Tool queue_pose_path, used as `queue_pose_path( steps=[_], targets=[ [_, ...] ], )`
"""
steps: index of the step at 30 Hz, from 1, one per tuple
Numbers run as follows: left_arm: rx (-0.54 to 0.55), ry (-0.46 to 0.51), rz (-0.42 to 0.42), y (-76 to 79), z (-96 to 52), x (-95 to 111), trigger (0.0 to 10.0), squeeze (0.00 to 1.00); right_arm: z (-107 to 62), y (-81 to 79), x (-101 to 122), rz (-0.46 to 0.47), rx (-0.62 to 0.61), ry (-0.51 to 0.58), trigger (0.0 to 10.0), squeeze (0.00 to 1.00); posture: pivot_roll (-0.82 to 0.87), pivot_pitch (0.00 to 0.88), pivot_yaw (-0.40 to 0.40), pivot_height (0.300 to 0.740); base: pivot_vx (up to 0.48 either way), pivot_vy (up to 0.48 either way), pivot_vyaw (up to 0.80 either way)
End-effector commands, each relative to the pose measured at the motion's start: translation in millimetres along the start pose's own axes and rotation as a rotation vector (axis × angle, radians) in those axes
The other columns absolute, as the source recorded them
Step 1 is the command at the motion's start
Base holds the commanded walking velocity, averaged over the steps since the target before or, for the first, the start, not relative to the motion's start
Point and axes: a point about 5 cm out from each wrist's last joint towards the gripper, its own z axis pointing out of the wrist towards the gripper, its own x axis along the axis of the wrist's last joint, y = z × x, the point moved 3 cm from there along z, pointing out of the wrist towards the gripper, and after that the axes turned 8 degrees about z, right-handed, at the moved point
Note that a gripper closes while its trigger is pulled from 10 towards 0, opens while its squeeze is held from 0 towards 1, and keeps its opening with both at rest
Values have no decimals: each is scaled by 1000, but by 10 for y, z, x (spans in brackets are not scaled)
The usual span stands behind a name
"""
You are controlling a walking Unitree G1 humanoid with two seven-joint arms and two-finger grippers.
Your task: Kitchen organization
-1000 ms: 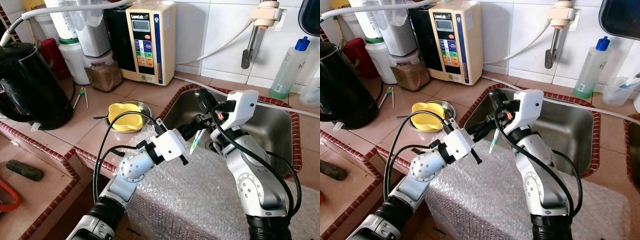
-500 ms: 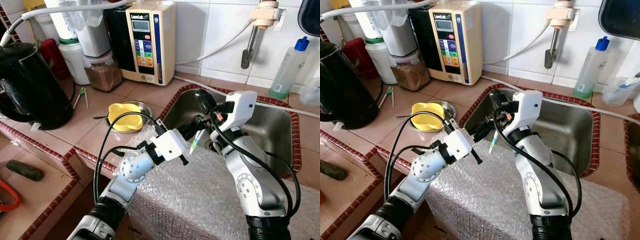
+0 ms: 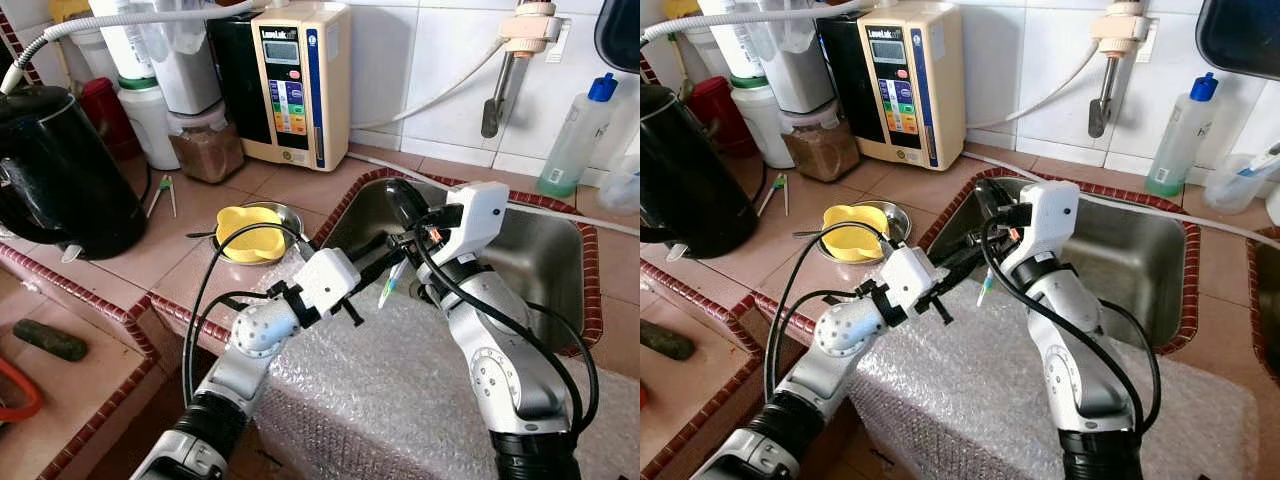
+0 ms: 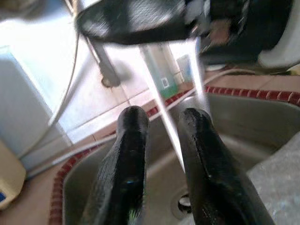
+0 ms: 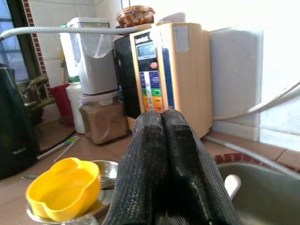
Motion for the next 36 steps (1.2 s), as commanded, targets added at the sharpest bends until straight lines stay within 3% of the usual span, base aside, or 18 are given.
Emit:
queue_pose_path(
  steps=[1,4,7,9,19,22,23,24,25,26,27,30,31,34,36],
  targets=[
    [16,9,17,-181,8,58,10000,1000,49,-24,138,-86,17,46,0,0,-62,0,83,740,0,0,0],
    [21,10,26,-219,13,66,10000,1000,58,-23,167,-121,21,53,0,0,-60,0,84,740,0,0,0],
    [41,19,31,-353,70,120,10000,1000,96,-34,275,-256,42,72,0,0,-58,0,86,740,0,0,0],
    [43,17,39,-376,83,127,10000,1000,86,-27,286,-278,46,71,0,0,-60,0,87,740,0,0,0],
    [23,-28,12,-347,50,27,10000,1000,-71,92,203,-292,1,38,0,0,-59,0,91,740,0,0,0],
    [64,-69,22,-399,21,-45,10000,1000,-147,120,138,-290,-14,15,0,0,-57,0,88,740,0,0,0],
    [99,-82,19,-448,9,-66,10000,1000,-195,123,98,-287,-18,1,549,0,-56,0,88,740,0,0,0],
    [146,-102,11,-517,-6,-96,10000,1000,-259,130,43,-286,-27,-19,4353,478,-56,0,87,740,0,0,0],
    [186,-115,-4,-577,-18,-119,10000,1000,-320,132,-4,-281,-34,-36,6118,961,-57,0,87,740,0,0,0],
    [246,-135,-29,-672,-38,-148,10000,1000,-419,136,-73,-272,-47,-63,8941,1000,-57,0,87,740,0,0,0],
    [266,-139,-33,-706,-45,-153,10000,1000,-452,140,-95,-268,-55,-73,10000,1000,-58,0,88,740,0,0,0],
    [321,-159,-53,-808,-73,-178,10000,1000,-572,153,-156,-259,-83,-98,10000,1000,-60,0,89,740,0,0,0],
    [384,-185,-65,-930,-114,-207,10000,1000,-701,170,-211,-249,-117,-122,10000,1000,-65,0,94,740,0,0,0],
    [431,-209,-63,-1019,-150,-231,10000,1000,-782,181,-238,-241,-139,-136,10000,1000,-67,0,98,740,0,0,0],
    [515,-259,-62,-1171,-223,-280,10000,1000,-901,204,-268,-226,-179,-154,10000,1000,-74,0,103,740,0,0,0]
  ],
)
